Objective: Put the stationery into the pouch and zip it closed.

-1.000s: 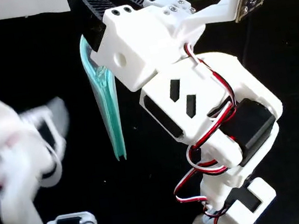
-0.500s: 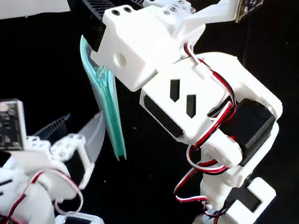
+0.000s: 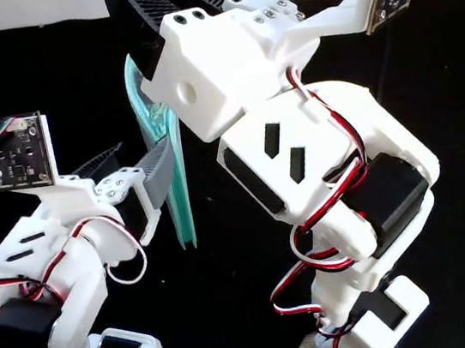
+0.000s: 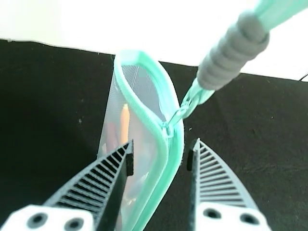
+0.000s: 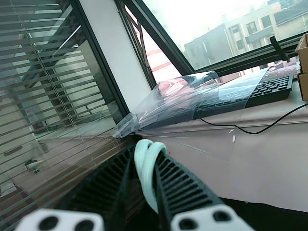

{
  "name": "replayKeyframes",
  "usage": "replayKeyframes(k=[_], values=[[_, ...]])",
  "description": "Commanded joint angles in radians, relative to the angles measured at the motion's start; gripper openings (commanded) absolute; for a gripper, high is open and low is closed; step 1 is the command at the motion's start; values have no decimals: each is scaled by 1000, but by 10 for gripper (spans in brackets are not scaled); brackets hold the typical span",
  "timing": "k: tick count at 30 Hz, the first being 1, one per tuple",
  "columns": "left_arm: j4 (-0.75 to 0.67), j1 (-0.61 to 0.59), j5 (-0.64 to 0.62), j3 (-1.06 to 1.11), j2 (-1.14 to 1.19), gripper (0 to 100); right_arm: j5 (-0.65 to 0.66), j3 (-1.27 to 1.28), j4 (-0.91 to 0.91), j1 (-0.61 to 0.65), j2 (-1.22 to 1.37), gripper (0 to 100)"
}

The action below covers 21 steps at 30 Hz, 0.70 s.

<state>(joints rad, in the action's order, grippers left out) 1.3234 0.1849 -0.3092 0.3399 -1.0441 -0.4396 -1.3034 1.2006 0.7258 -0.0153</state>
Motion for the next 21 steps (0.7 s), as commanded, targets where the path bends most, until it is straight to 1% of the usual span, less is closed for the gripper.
replayKeyframes(k=[1, 6, 12, 17, 21], values=[[-38, 19, -8, 15, -7, 208, -5, -12, -30, 5, -22, 5], [-143, 22, -9, 119, -7, 207, -5, -13, -30, 5, 15, 5], [-187, 71, -9, 163, -7, 207, -5, -22, -30, 10, 87, 5], [-290, 77, -9, 252, -7, 207, -5, -22, -30, 10, 91, 5], [-316, 110, -9, 280, 25, 207, -5, -22, -30, 10, 91, 5]])
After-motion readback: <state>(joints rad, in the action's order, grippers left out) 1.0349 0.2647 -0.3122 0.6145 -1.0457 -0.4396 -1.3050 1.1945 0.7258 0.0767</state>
